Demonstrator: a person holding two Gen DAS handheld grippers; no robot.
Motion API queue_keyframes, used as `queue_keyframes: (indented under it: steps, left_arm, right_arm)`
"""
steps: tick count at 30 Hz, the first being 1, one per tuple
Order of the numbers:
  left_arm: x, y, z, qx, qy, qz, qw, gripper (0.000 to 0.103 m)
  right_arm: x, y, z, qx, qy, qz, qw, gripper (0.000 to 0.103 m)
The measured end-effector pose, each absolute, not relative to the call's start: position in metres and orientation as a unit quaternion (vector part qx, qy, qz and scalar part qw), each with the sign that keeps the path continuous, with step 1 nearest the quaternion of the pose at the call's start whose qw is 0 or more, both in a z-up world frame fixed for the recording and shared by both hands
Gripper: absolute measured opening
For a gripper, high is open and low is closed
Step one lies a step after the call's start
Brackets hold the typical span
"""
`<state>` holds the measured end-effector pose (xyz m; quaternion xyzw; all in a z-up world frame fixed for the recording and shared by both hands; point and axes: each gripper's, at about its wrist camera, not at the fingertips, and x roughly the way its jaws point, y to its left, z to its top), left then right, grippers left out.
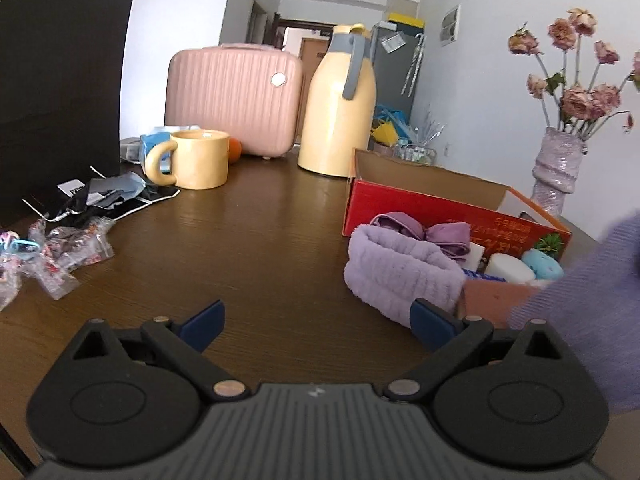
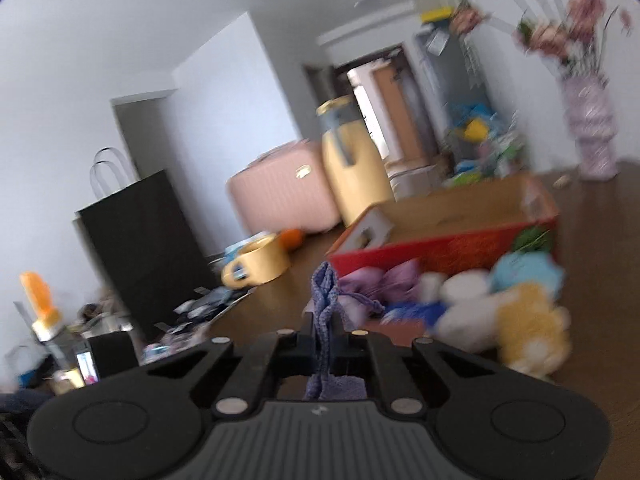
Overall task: Organize soft objects
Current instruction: 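Grasp the blue-gray cloth with the right gripper while the left gripper closes on it, then lift the blue-gray cloth with both grippers toward the cardboard box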
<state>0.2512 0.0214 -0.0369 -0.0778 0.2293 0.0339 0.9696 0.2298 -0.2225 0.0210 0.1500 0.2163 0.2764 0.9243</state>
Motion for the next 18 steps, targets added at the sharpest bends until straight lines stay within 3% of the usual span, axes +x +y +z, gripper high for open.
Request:
queue_keyframes:
  steps: [6,13,18]
  left_arm:
    - [0.218,0.047,-0.028,-0.063,0.227,0.068,0.969,0.103]
    - [0.198,0.031,-0.029,-0.108,0.266,-0.048,0.957,0.102]
    - [0.208,0.009,-0.028,-0.133,0.269,-0.122,0.946,0.087]
  right_arm:
    - [0.229,-0.208,0.019,0.175,0.207,0.322,0.907,0.005]
    - [0.242,-0.233,-0.050,0.130,0.320,0.179,0.921,0.006]
    - [0.227,-0.230,-0.059,0.105,0.304,0.166,0.932,0.007]
